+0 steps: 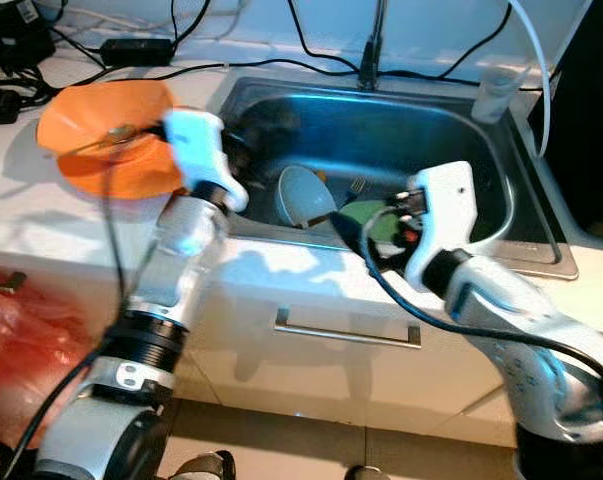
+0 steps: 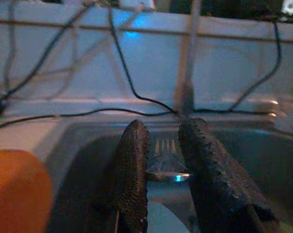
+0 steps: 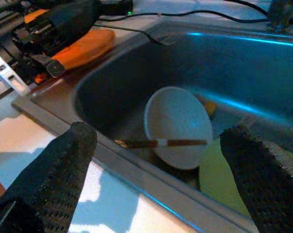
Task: Kitchen organization
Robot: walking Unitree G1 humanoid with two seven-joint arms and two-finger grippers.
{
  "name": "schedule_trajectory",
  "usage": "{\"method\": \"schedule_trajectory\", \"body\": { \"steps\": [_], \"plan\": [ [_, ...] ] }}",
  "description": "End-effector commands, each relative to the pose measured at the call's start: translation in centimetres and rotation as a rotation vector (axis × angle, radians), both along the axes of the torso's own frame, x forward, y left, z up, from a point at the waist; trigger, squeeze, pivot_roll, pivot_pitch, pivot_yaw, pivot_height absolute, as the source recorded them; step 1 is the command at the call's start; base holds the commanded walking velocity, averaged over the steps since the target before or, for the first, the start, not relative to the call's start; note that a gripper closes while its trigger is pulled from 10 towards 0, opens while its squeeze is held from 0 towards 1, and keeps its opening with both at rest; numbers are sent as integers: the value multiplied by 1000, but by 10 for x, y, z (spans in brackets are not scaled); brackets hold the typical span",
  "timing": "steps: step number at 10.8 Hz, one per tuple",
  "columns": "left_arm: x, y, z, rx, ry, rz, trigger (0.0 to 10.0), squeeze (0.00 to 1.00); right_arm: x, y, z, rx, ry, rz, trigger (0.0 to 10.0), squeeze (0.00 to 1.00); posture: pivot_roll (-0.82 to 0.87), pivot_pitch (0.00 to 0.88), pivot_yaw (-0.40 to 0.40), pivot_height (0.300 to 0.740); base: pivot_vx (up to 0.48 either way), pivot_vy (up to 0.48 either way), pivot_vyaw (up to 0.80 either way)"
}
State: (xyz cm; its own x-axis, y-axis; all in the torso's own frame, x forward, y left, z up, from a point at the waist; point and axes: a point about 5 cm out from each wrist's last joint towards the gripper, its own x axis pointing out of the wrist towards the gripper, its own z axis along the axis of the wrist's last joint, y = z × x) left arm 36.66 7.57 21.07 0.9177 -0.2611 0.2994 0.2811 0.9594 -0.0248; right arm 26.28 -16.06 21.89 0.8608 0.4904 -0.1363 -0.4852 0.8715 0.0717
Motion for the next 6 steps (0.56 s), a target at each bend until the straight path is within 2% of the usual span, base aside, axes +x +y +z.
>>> {"method": "schedule_trajectory", "body": {
  "steps": [1, 3, 6],
  "plan": [
    [1, -8, 7, 20, -27, -27, 0, 0, -4, -5, 0, -19, 9, -24, 10000, 0, -151, 114, 30, 740, 0, 0, 0],
    [1, -19, -2, 14, 3, -60, 0, 0, -9, -15, -2, -71, 51, -67, 10000, 0, -190, 117, 27, 740, 0, 0, 0],
    [1, -27, -12, 3, 33, -76, 0, 0, -14, -30, -3, -128, 98, -124, 10000, 0, -226, 126, 13, 740, 0, 0, 0]
  ]
}}
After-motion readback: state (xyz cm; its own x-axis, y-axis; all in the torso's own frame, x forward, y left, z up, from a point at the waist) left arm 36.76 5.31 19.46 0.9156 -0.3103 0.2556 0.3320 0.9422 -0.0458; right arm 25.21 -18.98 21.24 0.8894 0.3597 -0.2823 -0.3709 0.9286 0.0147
